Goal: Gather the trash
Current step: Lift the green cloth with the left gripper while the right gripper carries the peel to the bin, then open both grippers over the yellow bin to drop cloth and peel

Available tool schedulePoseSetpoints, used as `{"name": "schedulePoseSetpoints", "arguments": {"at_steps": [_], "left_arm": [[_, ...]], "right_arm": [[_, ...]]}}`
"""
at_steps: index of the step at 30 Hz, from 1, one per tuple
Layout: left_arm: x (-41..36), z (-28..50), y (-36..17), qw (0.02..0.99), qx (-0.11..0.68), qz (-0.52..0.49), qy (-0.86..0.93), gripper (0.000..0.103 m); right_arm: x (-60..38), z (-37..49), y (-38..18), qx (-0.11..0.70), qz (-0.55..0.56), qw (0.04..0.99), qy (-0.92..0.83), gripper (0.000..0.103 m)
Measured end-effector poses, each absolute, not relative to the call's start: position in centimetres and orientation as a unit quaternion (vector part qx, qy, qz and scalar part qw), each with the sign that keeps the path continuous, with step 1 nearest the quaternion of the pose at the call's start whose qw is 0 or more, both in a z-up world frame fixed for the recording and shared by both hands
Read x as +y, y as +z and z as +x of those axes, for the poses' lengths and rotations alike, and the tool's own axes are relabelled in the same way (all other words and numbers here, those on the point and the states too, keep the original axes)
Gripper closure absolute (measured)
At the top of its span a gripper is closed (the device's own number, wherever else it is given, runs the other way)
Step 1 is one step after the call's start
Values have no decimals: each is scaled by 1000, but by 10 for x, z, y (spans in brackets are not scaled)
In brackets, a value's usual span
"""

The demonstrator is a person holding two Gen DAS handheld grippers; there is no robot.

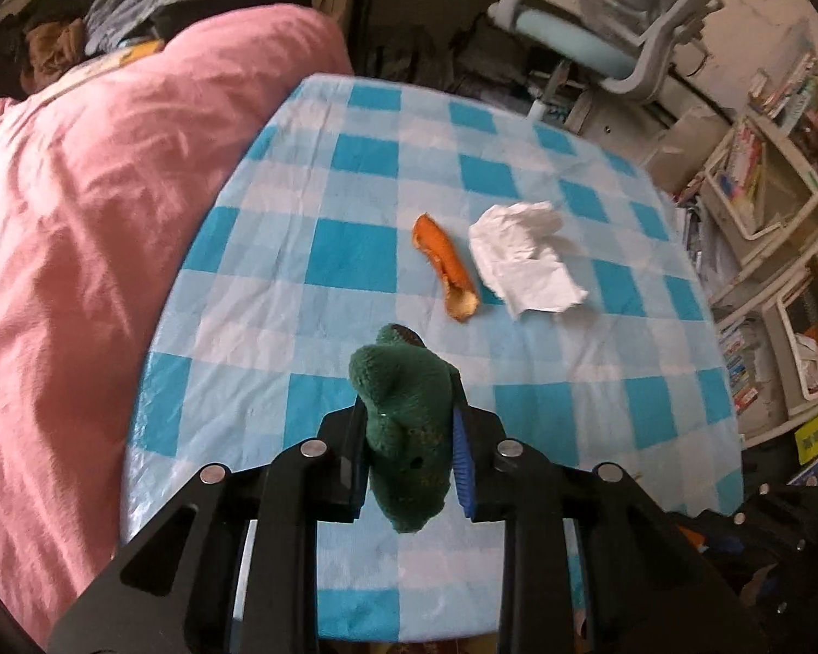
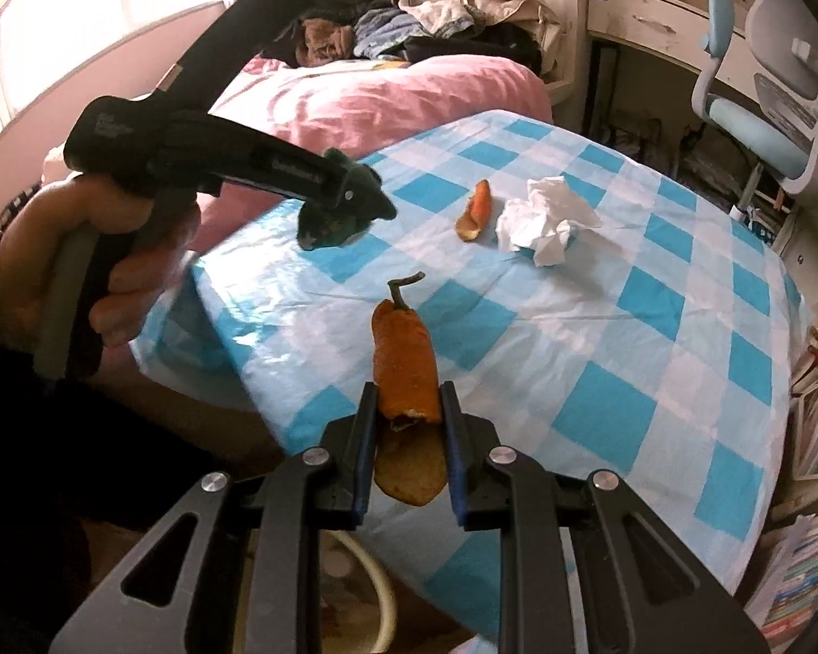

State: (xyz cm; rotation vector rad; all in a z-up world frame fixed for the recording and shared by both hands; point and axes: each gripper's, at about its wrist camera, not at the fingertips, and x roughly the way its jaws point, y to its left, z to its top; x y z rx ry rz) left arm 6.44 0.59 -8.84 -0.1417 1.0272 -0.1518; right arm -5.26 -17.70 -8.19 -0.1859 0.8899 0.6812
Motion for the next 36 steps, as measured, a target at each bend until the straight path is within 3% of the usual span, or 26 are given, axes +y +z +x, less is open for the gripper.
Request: {"name": "schedulePoseSetpoints", "arguments": {"at_steps": [10, 24, 36], "left_arm": [[-11, -16, -75, 880, 466, -34, -84, 79], [-35, -110, -94, 877, 471, 16, -94, 79], [-51, -140, -116, 855, 505, 37, -110, 79]], "right_arm": [[-167, -117, -86, 431, -88, 827, 350, 80], [-163, -184, -113, 473, -114, 792, 369, 80], [-175, -195, -111, 466, -94, 808, 348, 71]]}}
